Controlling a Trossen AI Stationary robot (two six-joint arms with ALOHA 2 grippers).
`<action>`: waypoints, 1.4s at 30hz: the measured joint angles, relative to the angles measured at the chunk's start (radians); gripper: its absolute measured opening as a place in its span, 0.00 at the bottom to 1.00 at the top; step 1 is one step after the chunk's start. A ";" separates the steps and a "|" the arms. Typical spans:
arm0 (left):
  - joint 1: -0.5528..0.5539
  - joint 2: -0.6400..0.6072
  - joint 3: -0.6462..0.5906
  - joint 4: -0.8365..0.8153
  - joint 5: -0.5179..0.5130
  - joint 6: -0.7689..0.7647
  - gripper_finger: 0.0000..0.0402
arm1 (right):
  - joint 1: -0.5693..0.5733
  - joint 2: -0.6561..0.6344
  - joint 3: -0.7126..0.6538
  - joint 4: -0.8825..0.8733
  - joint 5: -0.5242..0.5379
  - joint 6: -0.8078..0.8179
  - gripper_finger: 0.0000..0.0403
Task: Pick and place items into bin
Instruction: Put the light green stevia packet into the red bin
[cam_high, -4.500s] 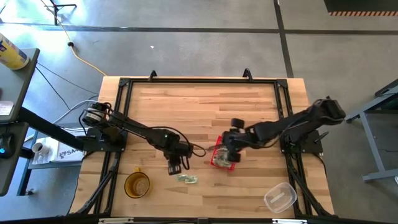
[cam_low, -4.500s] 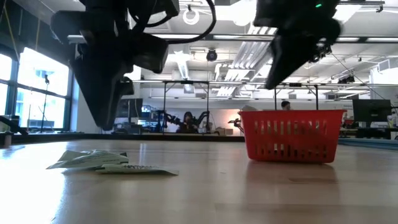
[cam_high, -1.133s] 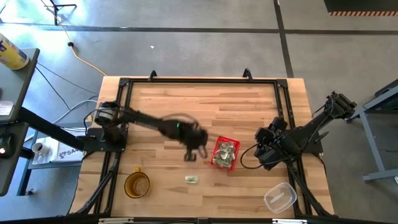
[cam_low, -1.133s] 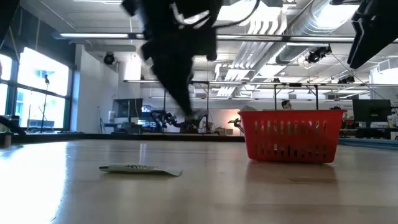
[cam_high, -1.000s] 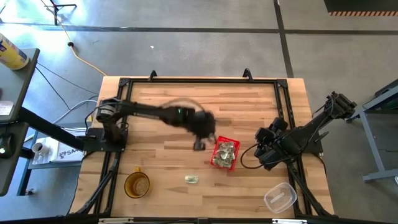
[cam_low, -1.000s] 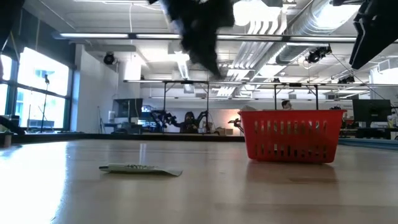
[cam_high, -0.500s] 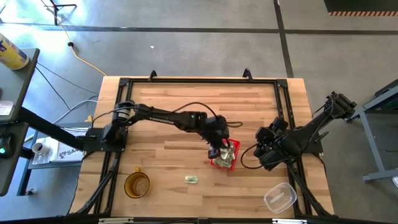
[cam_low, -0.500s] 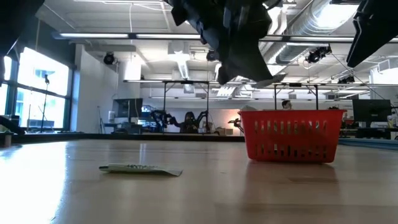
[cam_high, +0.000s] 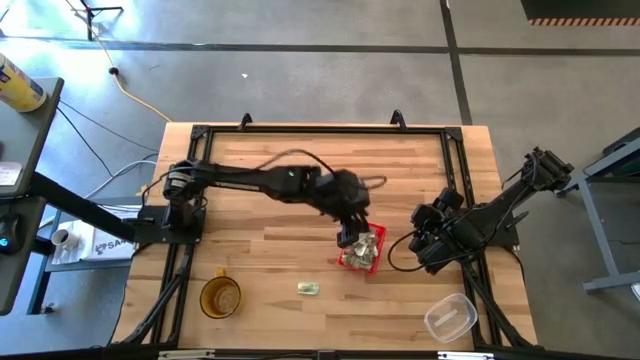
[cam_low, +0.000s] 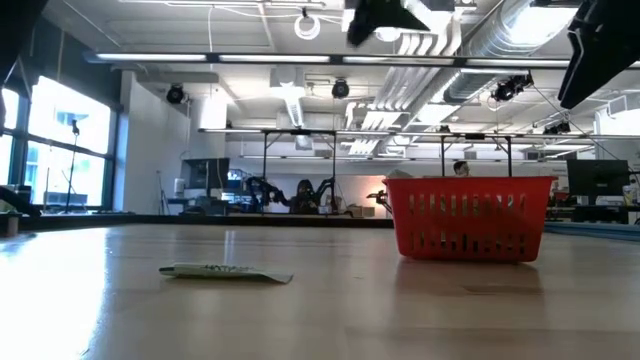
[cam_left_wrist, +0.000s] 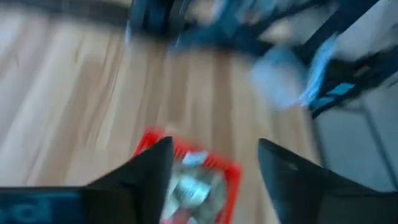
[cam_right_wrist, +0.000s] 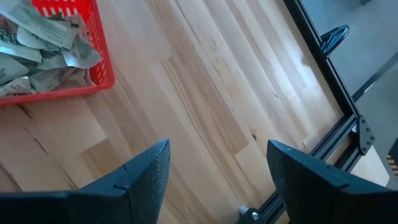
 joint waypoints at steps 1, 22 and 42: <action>-0.003 -0.010 0.038 -0.009 0.007 0.000 0.70 | 0.000 0.000 0.000 -0.002 -0.004 0.000 0.64; -0.181 -0.034 -0.068 -0.592 0.147 -0.024 0.92 | 0.000 0.000 0.000 -0.005 0.004 -0.016 0.64; -0.304 -0.039 -0.465 0.036 0.079 -0.103 0.85 | 0.000 0.000 0.000 -0.006 -0.024 -0.069 0.64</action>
